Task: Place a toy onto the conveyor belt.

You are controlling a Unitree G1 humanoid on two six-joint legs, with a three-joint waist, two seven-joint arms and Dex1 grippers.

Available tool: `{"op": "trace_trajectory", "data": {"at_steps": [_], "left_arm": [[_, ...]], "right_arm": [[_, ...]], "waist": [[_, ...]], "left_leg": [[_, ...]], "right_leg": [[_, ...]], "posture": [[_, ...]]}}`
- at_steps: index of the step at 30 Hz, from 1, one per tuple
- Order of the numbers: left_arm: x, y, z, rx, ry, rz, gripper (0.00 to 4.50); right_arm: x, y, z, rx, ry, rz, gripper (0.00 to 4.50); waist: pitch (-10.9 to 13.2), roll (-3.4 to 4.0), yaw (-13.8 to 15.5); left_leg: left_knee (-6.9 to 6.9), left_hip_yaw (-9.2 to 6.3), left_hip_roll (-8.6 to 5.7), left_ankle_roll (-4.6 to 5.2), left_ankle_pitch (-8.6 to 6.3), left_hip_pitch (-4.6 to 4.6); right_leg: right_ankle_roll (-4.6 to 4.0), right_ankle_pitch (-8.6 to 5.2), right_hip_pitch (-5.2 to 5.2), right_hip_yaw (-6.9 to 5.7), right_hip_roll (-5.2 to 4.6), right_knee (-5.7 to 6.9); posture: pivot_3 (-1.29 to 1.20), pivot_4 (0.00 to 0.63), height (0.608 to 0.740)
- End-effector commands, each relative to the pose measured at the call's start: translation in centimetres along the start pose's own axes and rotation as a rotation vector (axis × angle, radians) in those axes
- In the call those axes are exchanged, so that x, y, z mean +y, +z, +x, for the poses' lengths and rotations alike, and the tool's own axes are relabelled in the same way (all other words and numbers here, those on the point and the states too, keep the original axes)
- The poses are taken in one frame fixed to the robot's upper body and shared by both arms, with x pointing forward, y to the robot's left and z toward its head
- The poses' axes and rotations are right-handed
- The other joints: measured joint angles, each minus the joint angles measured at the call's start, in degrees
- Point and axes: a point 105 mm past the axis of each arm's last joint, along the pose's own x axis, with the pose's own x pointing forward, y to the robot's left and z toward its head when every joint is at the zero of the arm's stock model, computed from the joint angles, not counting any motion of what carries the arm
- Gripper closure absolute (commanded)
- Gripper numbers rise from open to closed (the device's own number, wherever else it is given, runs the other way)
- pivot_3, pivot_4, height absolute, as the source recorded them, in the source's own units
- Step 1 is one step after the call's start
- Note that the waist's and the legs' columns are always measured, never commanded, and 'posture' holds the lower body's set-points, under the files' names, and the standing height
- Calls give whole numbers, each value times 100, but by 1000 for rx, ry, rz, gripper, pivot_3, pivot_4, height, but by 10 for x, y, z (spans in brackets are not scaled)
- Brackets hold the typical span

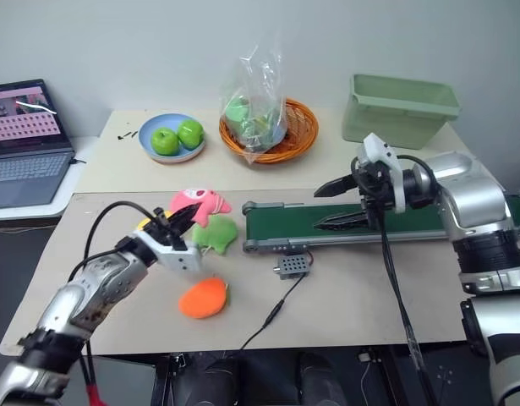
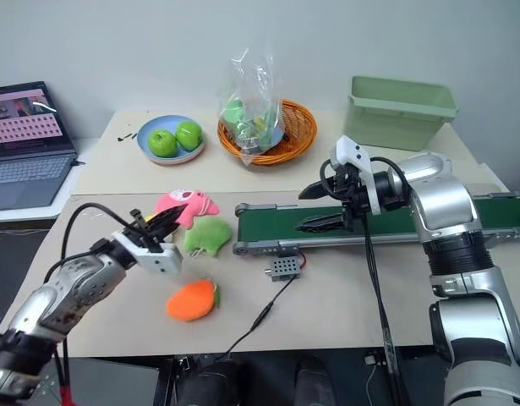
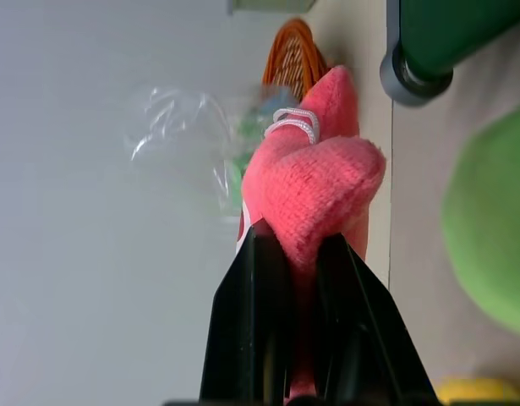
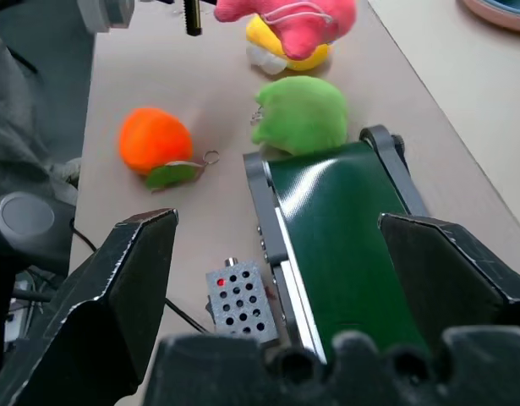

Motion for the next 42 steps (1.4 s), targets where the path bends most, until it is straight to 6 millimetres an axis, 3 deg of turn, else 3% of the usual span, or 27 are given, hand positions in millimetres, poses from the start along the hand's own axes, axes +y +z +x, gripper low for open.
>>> {"op": "trace_trajectory", "data": {"at_steps": [1, 9, 19, 25, 31, 32, 35, 42], "left_arm": [[5, 11, 24, -110, 10, 4, 4401], [-11, 33, 58, -274, -83, -3, 4401], [-30, 42, 79, -338, -184, -2, 4401], [-31, 43, 84, -357, -216, -30, 2330], [-11, 45, 88, -360, -151, -98, 261], [-3, 48, 89, -370, -127, -133, 79], [25, 55, 87, -400, -112, -279, 79], [47, 38, 72, -287, -188, -880, 79]], "right_arm": [[4, 12, -19, -29, -67, -33, 0], [15, 5, -31, -24, -140, 5, 0], [23, 5, -39, -23, -181, 24, 0], [22, 6, -40, -20, -187, 26, 0], [22, 6, -39, -19, -184, 27, 0], [21, 6, -40, -19, -184, 26, 0], [18, 7, -37, -20, -176, 19, 0], [14, 11, -33, -32, -156, 2, 0]], "waist": [[0, 0, -1], [1, -2, 15], [2, -5, 31], [2, -5, 23], [2, -6, 16], [2, -6, 13], [2, -6, 12], [2, -6, -78]], "left_leg": [[0, 1, 1, 0, 0, -1], [13, 4, -4, 6, -2, -2], [23, 2, -7, 8, -2, -2], [24, 2, -7, 9, -3, -1], [27, 2, -6, 9, -3, -1], [27, 2, -6, 9, -3, -1], [28, 2, -5, 9, -3, -6], [41, 1, -4, 17, -7, -9]], "right_leg": [[0, 0, -1, 0, 0, 2], [7, 2, 7, 0, -1, -1], [11, 3, 15, -2, -1, 0], [12, 3, 16, -2, -1, 0], [13, 4, 16, -2, -1, 1], [13, 3, 16, -2, -1, 1], [13, 3, 13, -2, -1, 2], [17, 2, 13, -1, -1, 6]], "posture": [[0, 150, 740], [0, 150, 740], [0, 150, 740], [0, 150, 740], [0, 150, 740], [0, 150, 740], [0, 150, 740], [0, 150, 740]]}}
